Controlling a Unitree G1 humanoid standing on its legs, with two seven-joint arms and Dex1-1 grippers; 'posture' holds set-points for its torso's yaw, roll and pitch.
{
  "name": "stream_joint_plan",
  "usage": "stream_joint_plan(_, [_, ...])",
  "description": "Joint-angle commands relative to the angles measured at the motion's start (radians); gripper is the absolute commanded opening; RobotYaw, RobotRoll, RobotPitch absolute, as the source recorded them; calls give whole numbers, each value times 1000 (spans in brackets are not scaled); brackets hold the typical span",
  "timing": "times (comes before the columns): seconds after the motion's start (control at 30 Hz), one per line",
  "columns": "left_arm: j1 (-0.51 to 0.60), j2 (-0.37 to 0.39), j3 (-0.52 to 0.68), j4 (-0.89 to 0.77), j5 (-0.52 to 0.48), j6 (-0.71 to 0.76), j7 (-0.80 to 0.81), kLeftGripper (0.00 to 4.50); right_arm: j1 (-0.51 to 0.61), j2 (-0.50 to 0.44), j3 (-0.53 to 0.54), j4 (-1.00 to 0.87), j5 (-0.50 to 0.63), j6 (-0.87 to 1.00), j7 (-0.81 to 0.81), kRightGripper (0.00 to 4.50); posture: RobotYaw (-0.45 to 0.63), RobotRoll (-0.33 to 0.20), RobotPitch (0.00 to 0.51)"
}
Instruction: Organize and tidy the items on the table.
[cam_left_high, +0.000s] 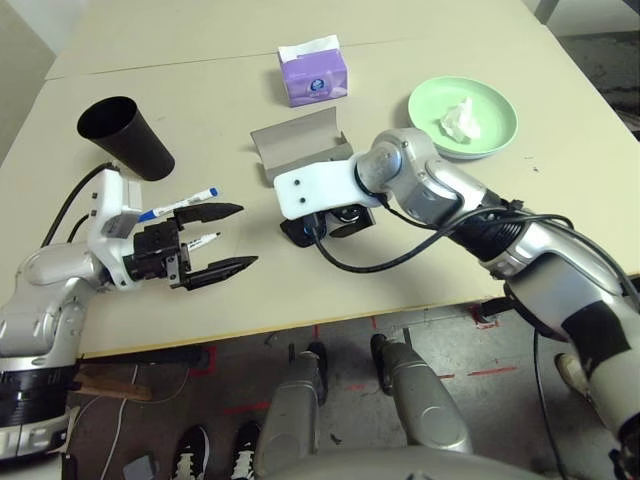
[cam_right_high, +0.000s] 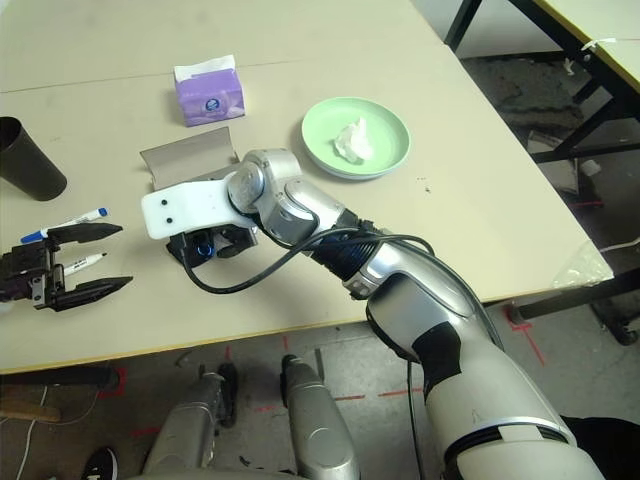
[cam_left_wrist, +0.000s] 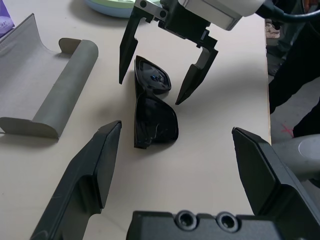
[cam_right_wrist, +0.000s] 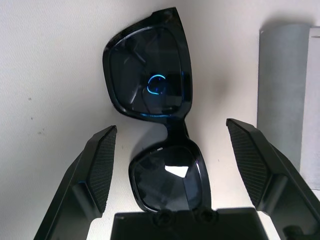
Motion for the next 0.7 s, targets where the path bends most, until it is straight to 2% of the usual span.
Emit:
stream_joint_plan(0.03, [16, -5, 2, -14, -10, 12, 5, 4500, 8, 16, -15, 8, -15, -22, 18, 4452, -193, 0, 280])
stream_joint_plan(0.27, [31, 3, 17, 9, -13, -7, -8, 4500, 21, 31, -31, -1, -24, -19, 36, 4452, -188, 0, 280])
stream_joint_plan(0.37, [32, 5, 22, 23, -13, -15, -17, 4500, 29, 34, -40, -8, -26, -9, 40, 3881, -188, 0, 280])
stream_joint_plan(0.7, [34, -8, 31, 4, -27, -13, -2, 4500, 67, 19, -60, -62, -39, 29, 69, 233, -181, 0, 271])
